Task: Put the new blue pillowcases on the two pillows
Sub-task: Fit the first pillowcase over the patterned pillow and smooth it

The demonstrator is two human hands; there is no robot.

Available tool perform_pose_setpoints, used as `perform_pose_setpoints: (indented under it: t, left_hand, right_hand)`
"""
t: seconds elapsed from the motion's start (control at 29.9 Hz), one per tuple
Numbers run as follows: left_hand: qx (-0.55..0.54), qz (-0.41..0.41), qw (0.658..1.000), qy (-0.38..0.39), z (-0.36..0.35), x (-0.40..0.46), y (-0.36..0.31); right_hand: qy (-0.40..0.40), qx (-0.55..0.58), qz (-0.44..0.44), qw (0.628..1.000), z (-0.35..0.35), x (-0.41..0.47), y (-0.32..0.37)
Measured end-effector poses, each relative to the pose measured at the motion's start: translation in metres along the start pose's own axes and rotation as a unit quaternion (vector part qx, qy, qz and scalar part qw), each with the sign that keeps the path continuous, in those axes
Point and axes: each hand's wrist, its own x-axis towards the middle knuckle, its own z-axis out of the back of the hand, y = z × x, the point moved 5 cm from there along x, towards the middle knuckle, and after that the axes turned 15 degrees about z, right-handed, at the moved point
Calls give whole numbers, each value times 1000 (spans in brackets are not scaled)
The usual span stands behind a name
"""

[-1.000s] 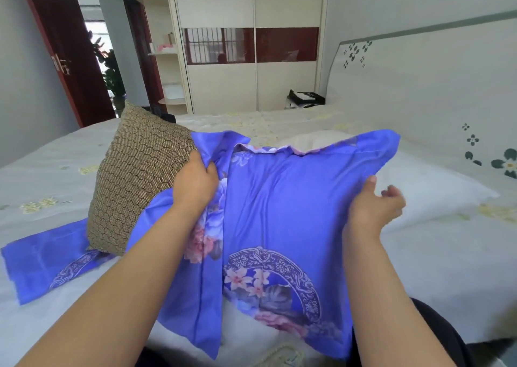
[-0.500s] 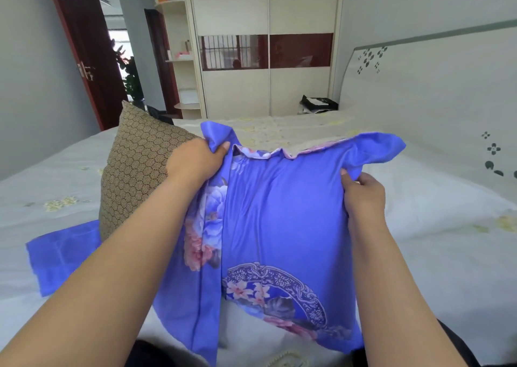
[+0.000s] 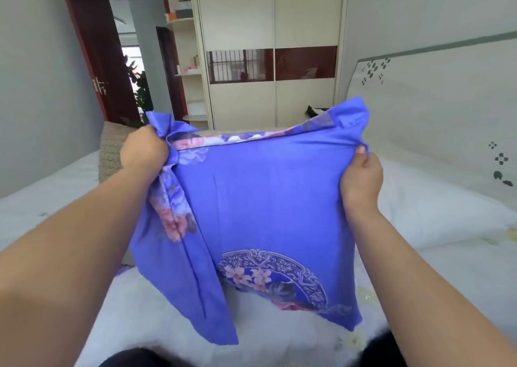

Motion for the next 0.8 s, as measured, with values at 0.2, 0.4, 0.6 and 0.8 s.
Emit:
perform_pose_setpoints:
  t: [0.2, 0.4, 0.6, 0.8]
  left_hand:
    - [21, -39, 999, 0, -24, -1, 24]
    - [-18, 32, 982, 187, -48, -13, 25]
    - [-24, 22, 901, 433, -85, -66, 24]
    - [-20, -46, 981, 190, -108, -56, 23]
  right_hand:
    - [39, -95, -22, 994, -3, 4, -29]
    - [63, -105, -95, 988, -12, 6, -60]
    - [87, -93, -130, 983, -31, -11, -74]
    - [95, -157, -110, 977, -30, -47, -111]
